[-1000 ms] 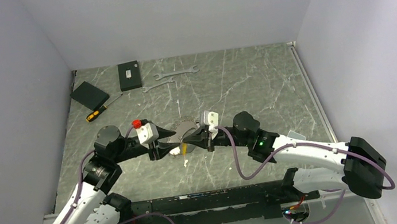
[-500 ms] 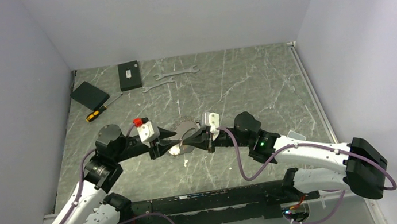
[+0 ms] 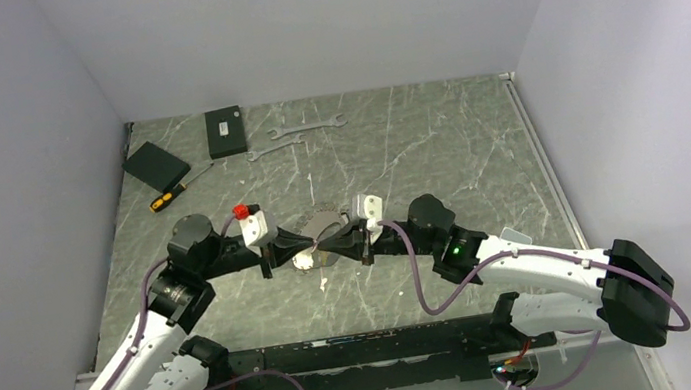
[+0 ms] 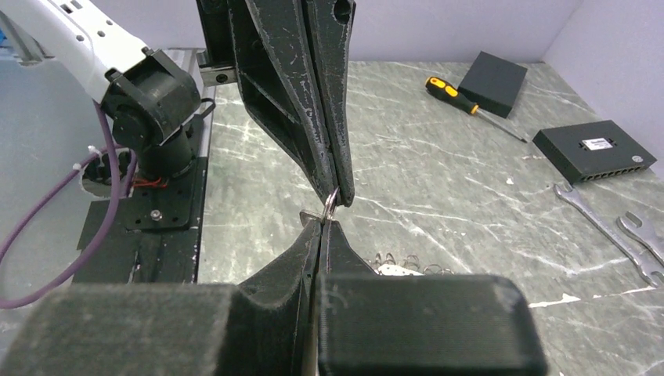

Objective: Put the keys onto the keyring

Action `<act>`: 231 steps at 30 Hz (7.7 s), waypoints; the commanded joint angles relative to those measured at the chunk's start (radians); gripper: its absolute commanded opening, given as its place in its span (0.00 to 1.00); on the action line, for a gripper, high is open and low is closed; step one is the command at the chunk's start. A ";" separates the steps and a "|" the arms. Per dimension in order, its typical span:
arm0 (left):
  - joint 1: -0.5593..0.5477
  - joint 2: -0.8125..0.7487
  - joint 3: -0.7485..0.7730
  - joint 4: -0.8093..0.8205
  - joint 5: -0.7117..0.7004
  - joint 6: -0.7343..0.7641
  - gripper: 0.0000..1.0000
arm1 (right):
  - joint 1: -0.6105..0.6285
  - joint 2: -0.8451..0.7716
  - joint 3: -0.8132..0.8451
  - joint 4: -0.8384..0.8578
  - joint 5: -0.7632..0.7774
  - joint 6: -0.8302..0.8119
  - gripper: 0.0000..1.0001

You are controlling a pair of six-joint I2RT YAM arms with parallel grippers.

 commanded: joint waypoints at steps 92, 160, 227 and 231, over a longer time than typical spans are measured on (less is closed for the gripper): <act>0.028 -0.057 0.196 -0.482 -1.189 -0.212 0.00 | -0.047 0.886 0.849 -0.696 0.407 0.234 0.30; 0.045 -0.006 0.189 -0.464 -1.172 -0.186 0.00 | -0.107 0.978 0.946 -0.780 0.334 0.266 0.00; 0.059 0.228 0.265 -0.305 -0.411 -0.035 0.00 | -0.096 0.286 0.347 -0.266 0.013 0.205 0.00; 0.059 0.248 0.250 -0.274 -0.366 -0.043 0.00 | -0.096 0.296 0.360 -0.264 0.003 0.220 0.00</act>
